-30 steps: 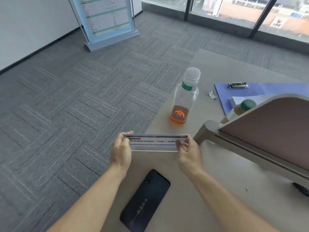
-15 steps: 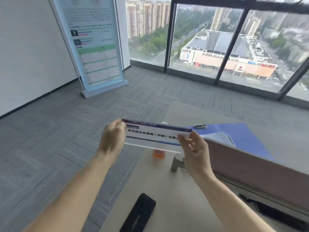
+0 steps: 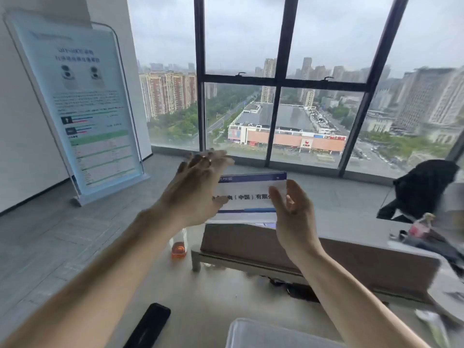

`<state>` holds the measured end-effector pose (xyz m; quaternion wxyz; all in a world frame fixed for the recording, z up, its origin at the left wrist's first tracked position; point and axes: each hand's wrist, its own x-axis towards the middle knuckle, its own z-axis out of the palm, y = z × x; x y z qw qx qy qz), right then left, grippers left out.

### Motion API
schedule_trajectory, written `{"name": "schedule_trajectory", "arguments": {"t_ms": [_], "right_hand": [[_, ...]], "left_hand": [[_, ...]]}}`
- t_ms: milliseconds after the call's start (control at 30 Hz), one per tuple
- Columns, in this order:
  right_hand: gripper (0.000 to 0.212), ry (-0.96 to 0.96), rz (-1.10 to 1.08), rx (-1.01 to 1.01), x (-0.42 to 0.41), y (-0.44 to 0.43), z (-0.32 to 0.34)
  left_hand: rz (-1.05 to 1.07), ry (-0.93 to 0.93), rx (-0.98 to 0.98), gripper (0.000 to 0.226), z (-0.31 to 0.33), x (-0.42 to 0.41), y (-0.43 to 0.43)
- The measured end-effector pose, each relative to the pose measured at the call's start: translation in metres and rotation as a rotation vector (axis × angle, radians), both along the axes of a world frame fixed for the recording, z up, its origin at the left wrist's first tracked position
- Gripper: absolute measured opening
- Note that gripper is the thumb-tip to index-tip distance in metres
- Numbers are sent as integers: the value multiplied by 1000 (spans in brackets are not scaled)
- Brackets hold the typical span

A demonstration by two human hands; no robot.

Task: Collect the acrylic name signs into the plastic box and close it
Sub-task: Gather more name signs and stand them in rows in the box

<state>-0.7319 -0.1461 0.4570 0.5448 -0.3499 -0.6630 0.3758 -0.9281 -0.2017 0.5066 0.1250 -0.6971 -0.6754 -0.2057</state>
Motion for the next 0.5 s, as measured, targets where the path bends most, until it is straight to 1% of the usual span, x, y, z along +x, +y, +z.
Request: {"name": "schedule_trajectory", "arguments": {"t_ms": [67,100,167,200,233,300,367,400,433,500], "right_hand": [[14,-55,-14,5,53,-15,-6],[15,-75,-36,-4,79,-21,-12],[10,-98,-67,-27,127,-33,-19],[9,-97,-102,-32,147,-37,-21],[17,-80,-139,-33,165,-40,-22],[42,-3,-197,-94,194,-41,-28],[64,98,-185,-233,215,-46,-39],[69,169,-133,-314,221,-52,-47],[69,247,-66,-386,223,-58,-55],[59,358,26,-475,225,-68,-65]], "left_hand": [[-103,-42,-138,38,3,59,-4],[-149,-66,-188,27,2,84,-5],[-210,-116,-230,16,-2,127,-10],[-229,-148,-231,14,-6,143,-12],[-244,-193,-224,14,-10,158,-13],[-251,-337,-217,16,-15,182,-14],[-255,-526,-227,20,-15,201,-12],[-265,-627,-242,23,-13,209,-11],[-276,-735,-267,24,-13,217,-10],[-272,-953,-340,23,-17,234,-8]]}}
